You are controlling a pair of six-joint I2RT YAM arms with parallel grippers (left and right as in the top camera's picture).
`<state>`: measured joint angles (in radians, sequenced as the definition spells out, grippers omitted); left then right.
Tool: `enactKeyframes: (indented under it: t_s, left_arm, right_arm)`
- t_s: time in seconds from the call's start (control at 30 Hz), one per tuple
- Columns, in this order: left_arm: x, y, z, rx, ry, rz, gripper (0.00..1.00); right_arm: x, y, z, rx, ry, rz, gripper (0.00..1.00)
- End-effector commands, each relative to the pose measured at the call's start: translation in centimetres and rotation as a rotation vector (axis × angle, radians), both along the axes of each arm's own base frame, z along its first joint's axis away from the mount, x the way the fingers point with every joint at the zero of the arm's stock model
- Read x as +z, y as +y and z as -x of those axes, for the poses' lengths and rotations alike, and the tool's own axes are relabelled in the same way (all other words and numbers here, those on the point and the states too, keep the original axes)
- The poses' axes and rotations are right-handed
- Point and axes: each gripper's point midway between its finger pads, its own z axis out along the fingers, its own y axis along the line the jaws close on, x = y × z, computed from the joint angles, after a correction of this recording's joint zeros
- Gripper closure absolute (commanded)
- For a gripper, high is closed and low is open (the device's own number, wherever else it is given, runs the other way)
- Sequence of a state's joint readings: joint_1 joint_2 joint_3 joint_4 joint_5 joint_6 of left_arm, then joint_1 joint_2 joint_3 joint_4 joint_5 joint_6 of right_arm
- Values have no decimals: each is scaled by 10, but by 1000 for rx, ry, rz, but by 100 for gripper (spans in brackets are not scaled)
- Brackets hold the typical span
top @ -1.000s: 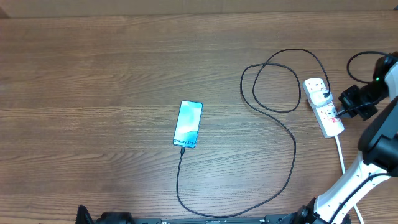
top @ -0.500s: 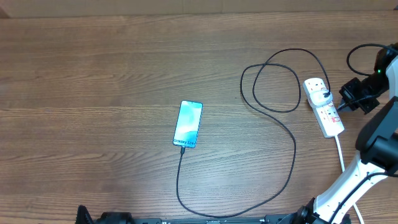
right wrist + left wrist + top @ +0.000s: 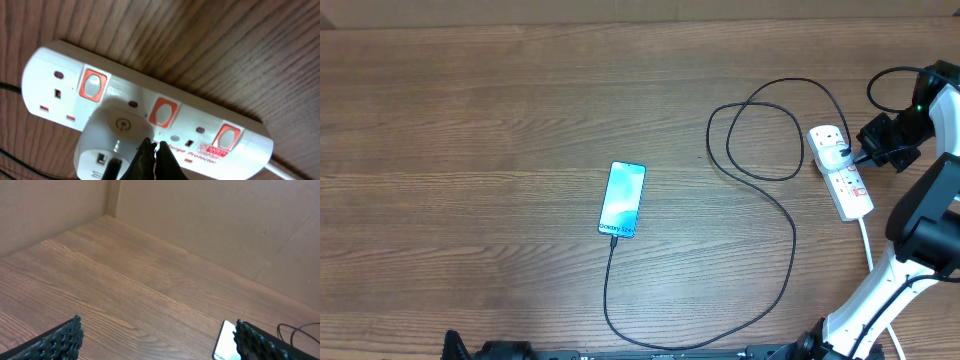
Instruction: Plug charger to phone and switch on socket
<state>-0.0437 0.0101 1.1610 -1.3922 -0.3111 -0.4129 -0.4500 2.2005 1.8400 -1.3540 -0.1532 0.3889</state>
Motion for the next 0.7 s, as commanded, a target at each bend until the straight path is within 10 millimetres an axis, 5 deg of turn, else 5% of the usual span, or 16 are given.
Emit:
enactKeyframes:
  t_s: [0.0, 0.67]
  left_arm:
    - [1, 2, 2, 17, -8, 4, 1]
    - [1, 2, 2, 17, -8, 4, 0]
  right_arm:
    - [-6, 0, -2, 4, -3, -5, 96]
    - [-18, 10, 6, 16, 35, -24, 96]
